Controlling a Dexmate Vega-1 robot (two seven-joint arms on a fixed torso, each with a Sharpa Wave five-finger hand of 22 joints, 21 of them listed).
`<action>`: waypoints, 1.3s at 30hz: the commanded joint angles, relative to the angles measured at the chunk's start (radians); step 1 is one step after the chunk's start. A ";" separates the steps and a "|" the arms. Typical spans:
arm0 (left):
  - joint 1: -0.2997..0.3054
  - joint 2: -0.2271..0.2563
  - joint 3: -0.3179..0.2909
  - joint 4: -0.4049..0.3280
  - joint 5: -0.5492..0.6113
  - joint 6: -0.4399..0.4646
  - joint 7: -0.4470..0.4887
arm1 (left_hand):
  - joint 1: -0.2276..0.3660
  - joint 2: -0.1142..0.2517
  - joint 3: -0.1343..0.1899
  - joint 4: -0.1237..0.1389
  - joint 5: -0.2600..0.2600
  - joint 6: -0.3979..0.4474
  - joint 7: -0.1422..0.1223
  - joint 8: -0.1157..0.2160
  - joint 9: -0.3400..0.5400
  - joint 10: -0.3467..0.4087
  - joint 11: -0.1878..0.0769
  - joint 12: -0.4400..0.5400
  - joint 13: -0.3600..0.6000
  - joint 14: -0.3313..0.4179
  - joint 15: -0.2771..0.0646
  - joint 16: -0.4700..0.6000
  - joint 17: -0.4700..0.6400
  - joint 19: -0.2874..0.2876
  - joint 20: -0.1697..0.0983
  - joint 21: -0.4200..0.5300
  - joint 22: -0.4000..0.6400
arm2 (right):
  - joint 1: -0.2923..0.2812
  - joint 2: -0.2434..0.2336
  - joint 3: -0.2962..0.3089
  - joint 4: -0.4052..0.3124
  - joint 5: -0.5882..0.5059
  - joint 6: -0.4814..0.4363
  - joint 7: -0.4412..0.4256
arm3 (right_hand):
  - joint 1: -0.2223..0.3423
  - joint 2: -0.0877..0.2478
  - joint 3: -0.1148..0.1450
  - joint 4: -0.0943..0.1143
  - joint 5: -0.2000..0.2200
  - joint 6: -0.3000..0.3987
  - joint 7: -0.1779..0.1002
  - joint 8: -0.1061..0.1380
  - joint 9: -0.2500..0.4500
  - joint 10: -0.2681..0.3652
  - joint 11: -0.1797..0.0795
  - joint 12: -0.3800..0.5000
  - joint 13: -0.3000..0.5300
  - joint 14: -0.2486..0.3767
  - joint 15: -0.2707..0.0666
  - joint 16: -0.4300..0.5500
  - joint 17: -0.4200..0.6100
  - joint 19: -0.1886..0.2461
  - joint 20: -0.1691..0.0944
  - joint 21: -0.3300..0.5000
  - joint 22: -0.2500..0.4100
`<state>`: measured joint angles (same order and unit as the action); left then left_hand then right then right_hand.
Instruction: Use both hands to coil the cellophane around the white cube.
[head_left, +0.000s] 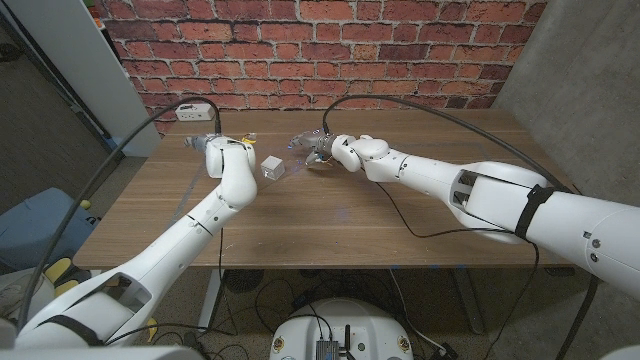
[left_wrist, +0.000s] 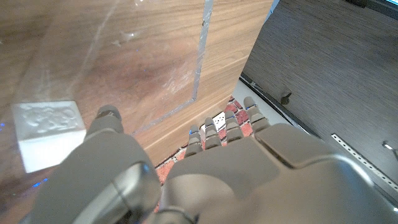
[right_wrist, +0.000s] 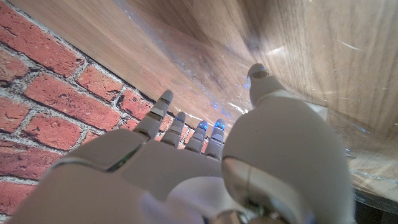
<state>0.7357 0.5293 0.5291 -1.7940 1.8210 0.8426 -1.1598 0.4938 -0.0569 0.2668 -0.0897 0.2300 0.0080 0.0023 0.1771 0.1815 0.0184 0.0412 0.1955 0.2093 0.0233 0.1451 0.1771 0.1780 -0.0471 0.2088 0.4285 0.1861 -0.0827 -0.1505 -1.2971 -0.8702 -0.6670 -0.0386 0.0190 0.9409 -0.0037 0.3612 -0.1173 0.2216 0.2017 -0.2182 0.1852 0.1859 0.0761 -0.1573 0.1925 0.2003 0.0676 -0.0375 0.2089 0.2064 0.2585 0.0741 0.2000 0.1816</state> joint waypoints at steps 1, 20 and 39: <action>0.029 -0.049 -0.045 -0.047 0.086 -0.223 -0.218 | 0.038 0.009 0.009 -0.020 0.003 -0.023 0.018 0.005 0.003 -0.017 0.030 -0.002 0.000 -0.013 0.007 0.004 0.001 -0.003 0.007 -0.011 0.003 | -0.016 -0.016 -0.008 -0.046 -0.022 -0.037 0.008 | -0.001 -0.002 -0.005 -0.004 0.011 0.001 -0.002 0.005 0.003 -0.007 -0.014 0.002 -0.001 -0.005 -0.036 -0.001 0.000 -0.004 0.007 0.001 0.003; 0.072 -0.109 -0.029 0.035 0.237 -0.233 -0.145 | 0.110 0.051 0.031 -0.047 -0.011 -0.131 0.025 0.009 0.002 -0.074 0.053 0.011 -0.007 -0.010 0.013 0.018 -0.001 0.029 0.007 -0.030 0.006 | -0.041 -0.047 0.019 -0.112 -0.016 -0.049 0.023 | -0.006 0.007 -0.010 -0.001 0.019 -0.002 -0.001 0.005 0.003 -0.006 -0.002 0.003 -0.001 -0.005 -0.036 0.002 0.001 -0.007 0.008 0.002 0.003; 0.073 -0.040 0.087 0.187 0.201 -0.091 0.244 | 0.613 0.213 0.246 -0.094 -0.021 0.330 -0.035 0.081 0.004 0.444 -0.116 0.114 -0.016 0.407 -0.212 0.038 -0.009 0.344 -0.082 0.069 0.017 | -0.051 -0.052 0.010 -0.128 -0.062 -0.069 0.010 | 0.089 0.067 0.014 -0.040 0.024 0.070 0.000 0.027 0.003 0.063 -0.046 0.025 -0.003 0.027 -0.064 0.015 -0.005 0.012 -0.020 0.013 0.002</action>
<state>0.8041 0.4466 0.5453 -1.6818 2.0145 0.6817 -1.1472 1.0247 0.1350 0.4764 -0.1862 0.1968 0.2118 -0.0237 0.2337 0.1814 0.3431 -0.0276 0.2861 0.1905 0.3504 -0.0261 0.2062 0.1674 0.2668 0.1602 0.4751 0.1970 -0.1257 -0.1994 -1.2825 -0.9902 -0.7062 -0.0967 0.0443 1.0126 0.0572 0.3770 -0.1518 0.2479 0.2327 -0.2184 0.1978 0.1862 0.0990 -0.1936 0.2019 0.1951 0.0722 -0.0343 0.2130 0.1996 0.2596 0.0618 0.2004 0.1817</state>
